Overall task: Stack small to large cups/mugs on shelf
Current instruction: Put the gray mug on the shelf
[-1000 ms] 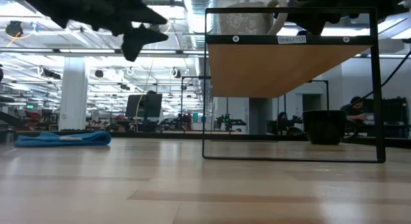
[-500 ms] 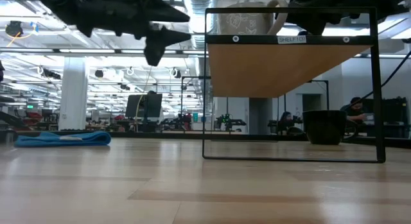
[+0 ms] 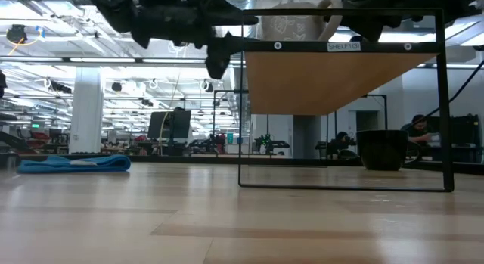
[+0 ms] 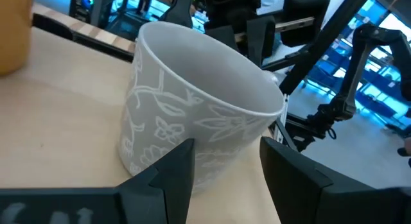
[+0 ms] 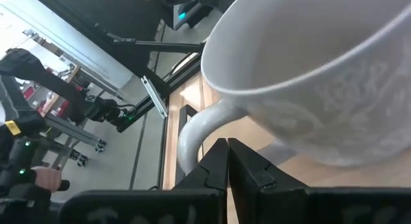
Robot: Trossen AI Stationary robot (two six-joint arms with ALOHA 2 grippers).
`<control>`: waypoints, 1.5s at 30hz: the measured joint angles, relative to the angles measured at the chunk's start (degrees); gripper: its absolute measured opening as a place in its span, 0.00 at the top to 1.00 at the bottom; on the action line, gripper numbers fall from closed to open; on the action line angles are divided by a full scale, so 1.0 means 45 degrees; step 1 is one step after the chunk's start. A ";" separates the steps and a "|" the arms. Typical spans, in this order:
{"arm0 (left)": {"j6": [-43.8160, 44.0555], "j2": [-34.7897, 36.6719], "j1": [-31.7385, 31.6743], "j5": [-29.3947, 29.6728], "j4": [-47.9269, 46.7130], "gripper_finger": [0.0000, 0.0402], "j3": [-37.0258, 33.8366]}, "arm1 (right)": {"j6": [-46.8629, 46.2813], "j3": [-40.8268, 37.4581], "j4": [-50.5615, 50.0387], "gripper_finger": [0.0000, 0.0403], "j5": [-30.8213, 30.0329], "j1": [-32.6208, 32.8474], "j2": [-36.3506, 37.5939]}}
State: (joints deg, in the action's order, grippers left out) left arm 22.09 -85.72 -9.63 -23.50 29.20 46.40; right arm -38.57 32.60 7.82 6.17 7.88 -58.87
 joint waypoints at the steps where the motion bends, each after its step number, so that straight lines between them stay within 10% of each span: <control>1: -0.0003 -0.0124 -0.0052 -0.0099 -0.0054 0.58 0.0145 | 0.0000 0.0000 -0.0007 0.92 0.0000 0.0000 0.0000; 45: 0.0358 -0.0761 -0.1062 -0.2220 -0.1493 0.58 0.1240 | 0.0233 0.0000 -0.0342 0.92 0.0295 -0.0607 -0.0092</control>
State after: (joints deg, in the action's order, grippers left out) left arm 23.70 -89.14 -14.41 -33.49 22.48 51.99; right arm -37.52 32.60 6.28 7.50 5.15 -59.29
